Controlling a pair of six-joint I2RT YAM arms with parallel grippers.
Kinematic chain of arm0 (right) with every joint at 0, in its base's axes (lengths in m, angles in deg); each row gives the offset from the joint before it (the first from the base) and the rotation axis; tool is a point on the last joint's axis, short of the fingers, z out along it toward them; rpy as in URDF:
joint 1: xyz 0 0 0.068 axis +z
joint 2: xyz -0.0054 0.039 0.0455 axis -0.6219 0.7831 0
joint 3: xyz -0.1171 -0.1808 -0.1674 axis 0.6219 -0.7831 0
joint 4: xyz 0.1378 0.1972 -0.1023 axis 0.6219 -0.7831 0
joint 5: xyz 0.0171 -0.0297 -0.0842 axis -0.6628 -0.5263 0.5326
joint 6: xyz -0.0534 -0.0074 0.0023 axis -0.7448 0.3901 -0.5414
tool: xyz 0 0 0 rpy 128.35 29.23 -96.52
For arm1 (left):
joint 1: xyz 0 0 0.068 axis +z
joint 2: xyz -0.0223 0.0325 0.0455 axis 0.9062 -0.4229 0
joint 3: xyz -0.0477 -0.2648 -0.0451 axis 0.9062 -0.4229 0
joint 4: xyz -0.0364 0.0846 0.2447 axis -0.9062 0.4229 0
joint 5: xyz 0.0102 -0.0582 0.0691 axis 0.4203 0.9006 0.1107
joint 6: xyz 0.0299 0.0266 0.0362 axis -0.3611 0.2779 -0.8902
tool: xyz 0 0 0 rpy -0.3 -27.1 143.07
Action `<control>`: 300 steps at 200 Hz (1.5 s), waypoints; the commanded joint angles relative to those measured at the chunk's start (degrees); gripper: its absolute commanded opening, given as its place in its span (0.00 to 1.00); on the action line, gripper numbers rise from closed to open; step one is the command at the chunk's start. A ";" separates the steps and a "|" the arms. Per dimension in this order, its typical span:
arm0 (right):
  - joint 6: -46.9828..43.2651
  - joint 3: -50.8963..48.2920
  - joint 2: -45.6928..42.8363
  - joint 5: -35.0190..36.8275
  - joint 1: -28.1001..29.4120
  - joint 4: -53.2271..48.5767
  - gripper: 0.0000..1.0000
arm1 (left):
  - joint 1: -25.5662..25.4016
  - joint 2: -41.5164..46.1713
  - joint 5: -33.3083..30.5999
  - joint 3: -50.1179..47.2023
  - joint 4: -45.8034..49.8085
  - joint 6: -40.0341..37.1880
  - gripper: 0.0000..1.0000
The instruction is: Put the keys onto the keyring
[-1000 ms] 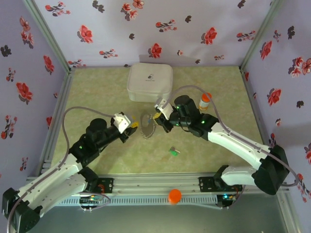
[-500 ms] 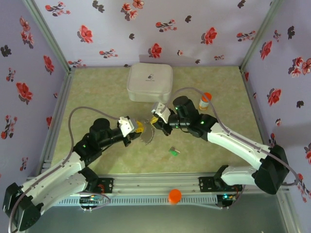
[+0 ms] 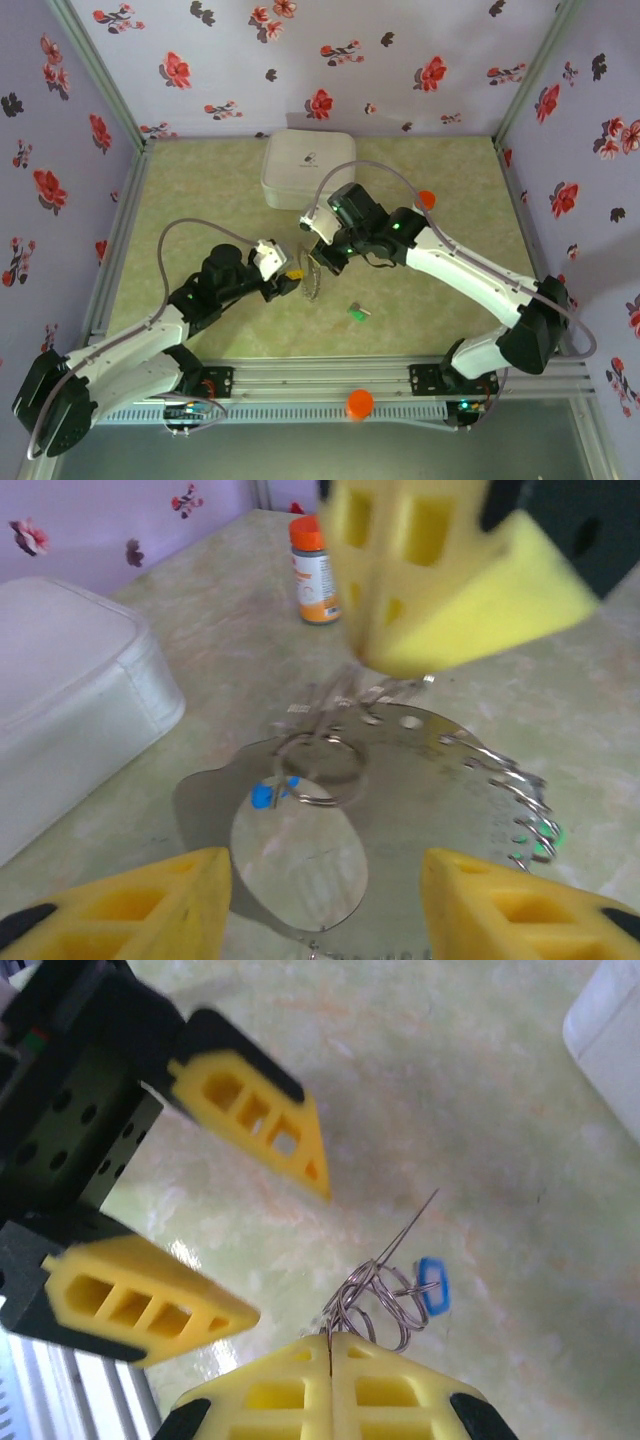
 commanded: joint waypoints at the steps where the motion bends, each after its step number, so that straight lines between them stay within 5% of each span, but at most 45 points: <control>1: 4.43 1.27 -0.76 -1.54 0.06 -4.11 0.00 | -0.83 -0.52 -4.27 -0.80 -4.82 -1.57 0.58; 100: 5.18 5.86 1.93 -7.23 0.10 -8.13 0.00 | -1.50 -3.51 2.13 -2.42 -9.89 -3.61 0.74; 223: 2.63 2.77 1.59 -8.57 -0.29 -8.07 0.00 | -1.45 -1.68 -24.15 -4.32 -20.27 -7.10 0.66; 247: -0.86 0.37 0.25 -8.26 -1.61 -5.32 0.00 | -1.36 0.41 -21.50 -3.80 -14.50 -7.73 0.65; 300: -11.66 -6.15 -2.96 -8.95 -1.83 5.08 0.00 | -0.59 6.83 -1.18 -1.63 -1.44 -3.02 0.49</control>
